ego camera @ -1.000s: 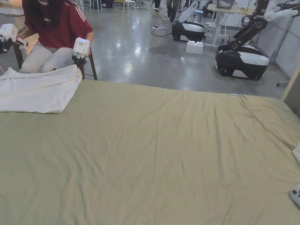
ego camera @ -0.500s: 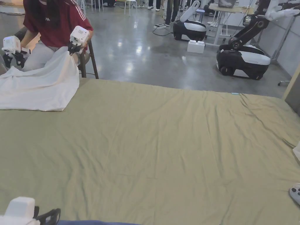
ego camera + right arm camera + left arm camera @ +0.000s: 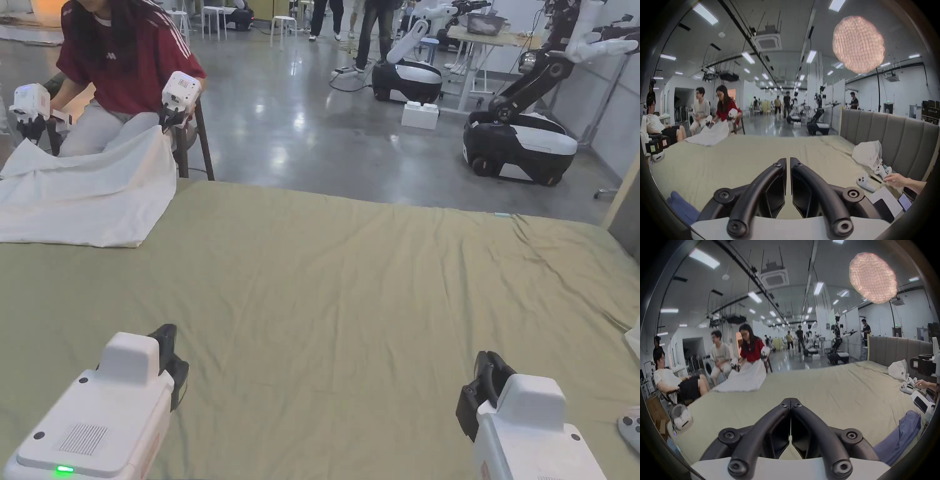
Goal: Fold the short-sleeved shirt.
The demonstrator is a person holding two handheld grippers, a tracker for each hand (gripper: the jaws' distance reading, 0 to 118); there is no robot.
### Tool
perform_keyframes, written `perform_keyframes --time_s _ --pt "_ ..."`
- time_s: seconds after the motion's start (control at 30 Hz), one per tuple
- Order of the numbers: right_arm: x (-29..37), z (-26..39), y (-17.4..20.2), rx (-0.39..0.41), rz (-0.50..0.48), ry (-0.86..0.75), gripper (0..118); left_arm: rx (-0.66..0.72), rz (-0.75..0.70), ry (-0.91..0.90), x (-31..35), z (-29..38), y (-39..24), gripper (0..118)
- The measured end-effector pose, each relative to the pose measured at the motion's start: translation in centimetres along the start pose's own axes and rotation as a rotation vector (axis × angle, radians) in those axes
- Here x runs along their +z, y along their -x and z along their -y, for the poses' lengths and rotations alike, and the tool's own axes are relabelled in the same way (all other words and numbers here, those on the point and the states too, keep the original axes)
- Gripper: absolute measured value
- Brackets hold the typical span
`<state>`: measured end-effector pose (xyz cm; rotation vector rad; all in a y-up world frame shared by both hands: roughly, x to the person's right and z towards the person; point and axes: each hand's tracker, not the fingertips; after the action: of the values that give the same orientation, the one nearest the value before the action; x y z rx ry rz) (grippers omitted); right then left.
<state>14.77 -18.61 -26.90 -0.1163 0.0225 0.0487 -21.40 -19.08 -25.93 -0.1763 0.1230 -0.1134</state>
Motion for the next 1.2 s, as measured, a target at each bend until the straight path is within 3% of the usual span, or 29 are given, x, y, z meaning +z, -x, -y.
perform_keyframes --time_s 0.27,0.6,0.73,0.87,0.9,1.1,1.2 --pt "0.9 -1.0 1.8 0.005 -0.008 -0.081 1 0.032 -0.018 -0.033 1.9 -1.3 2.3 0" --pt "0.8 -0.3 3.5 0.046 -0.052 -0.054 1 0.248 0.096 0.412 2.8 5.9 16.3 3" --pt "0.6 0.4 4.1 0.057 -0.074 -0.016 1 0.446 0.192 0.554 1.8 10.1 20.1 20" --pt "0.5 1.2 4.5 0.063 -0.087 0.021 1 0.623 0.322 0.660 0.4 13.2 21.4 79" --pt "0.5 1.5 4.5 0.066 -0.086 0.029 1 0.662 0.363 0.691 -0.2 14.2 21.7 86" --pt "0.9 2.3 4.2 0.060 -0.076 0.067 1 0.909 0.522 0.866 -3.3 20.2 22.0 87" --pt "1.1 2.5 4.0 0.063 -0.064 0.081 1 0.993 0.562 0.756 -3.1 20.1 21.7 87"
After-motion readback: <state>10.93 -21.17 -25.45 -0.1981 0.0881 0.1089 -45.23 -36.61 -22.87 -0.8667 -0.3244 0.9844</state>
